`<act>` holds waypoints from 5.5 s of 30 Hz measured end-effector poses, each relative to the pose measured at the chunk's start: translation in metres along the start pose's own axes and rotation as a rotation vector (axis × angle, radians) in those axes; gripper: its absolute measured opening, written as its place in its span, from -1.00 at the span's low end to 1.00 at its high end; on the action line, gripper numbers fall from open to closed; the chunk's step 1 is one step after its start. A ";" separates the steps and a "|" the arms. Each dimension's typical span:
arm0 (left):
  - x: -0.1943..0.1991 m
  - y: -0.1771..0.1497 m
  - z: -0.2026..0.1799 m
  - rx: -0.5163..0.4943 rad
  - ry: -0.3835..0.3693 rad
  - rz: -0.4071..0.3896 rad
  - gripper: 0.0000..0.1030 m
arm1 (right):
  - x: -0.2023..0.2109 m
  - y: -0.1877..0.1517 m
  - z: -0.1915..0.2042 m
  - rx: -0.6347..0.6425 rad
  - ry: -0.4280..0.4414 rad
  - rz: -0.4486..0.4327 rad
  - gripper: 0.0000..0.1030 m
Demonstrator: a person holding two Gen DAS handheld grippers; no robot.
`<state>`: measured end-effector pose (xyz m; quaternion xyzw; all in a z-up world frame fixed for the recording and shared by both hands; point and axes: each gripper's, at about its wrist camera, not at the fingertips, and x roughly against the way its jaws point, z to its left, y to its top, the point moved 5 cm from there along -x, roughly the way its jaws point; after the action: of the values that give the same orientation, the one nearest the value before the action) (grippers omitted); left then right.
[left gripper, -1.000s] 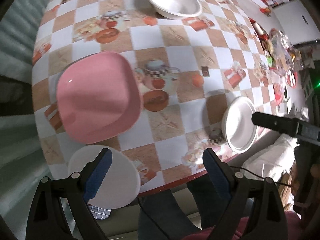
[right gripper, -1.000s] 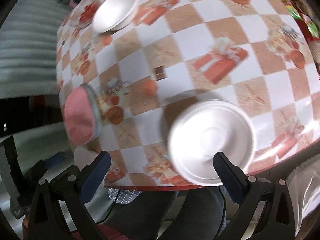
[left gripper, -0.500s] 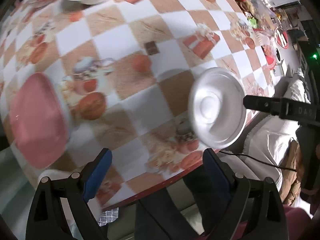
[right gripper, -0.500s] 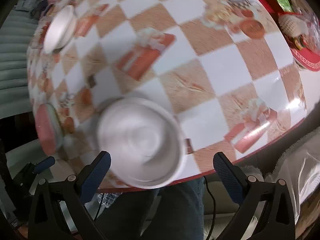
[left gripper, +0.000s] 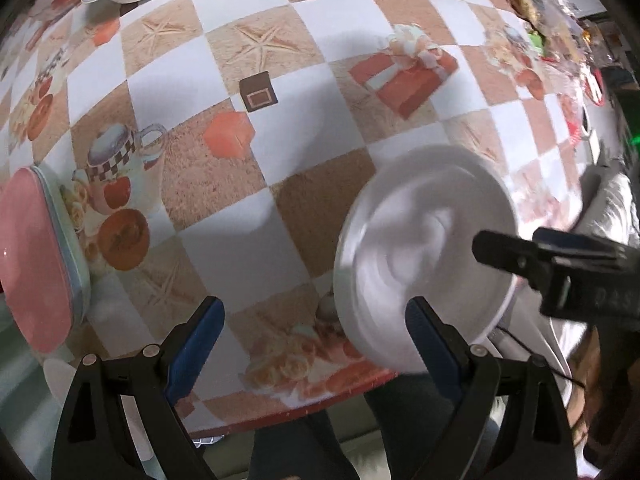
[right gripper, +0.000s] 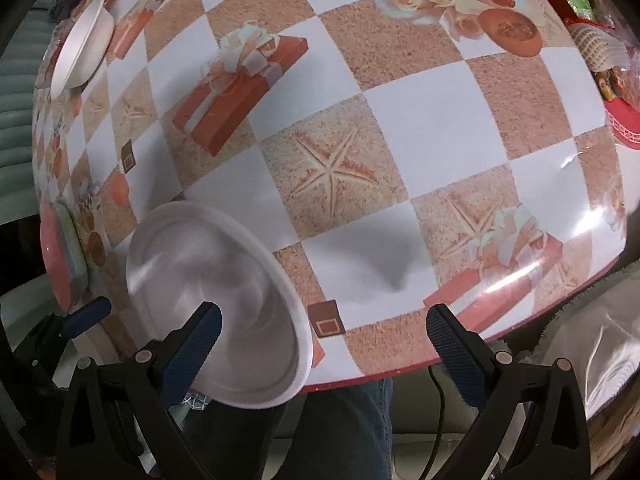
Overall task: Organize plates and bowls
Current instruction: 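Close both grippers on the rim of the white plate, then lift the white plate and carry it beside the pink plate stack, then lower the white plate onto the table and open both grippers, then move both grippers to the second white plate by the tomato bowl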
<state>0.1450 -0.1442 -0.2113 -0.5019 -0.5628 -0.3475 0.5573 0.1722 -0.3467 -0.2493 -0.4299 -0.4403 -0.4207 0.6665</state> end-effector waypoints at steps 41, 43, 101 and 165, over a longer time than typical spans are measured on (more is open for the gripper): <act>-0.026 -0.008 -0.029 -0.062 -0.133 0.025 0.26 | -0.007 -0.006 0.035 0.023 0.205 0.056 -0.18; -0.021 -0.010 -0.026 -0.067 -0.121 0.015 0.26 | -0.003 -0.007 0.042 0.036 0.211 0.051 -0.18; 0.074 -0.154 0.208 0.405 0.021 -0.171 0.26 | -0.028 -0.116 0.339 0.724 0.108 0.131 -0.14; 0.084 0.027 0.150 0.346 -0.076 -0.172 0.99 | 0.041 0.076 0.202 0.320 -0.008 -0.101 1.00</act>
<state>0.1398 0.0202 -0.1542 -0.3615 -0.6754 -0.2728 0.5820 0.2089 -0.1426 -0.1764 -0.2973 -0.5256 -0.3764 0.7027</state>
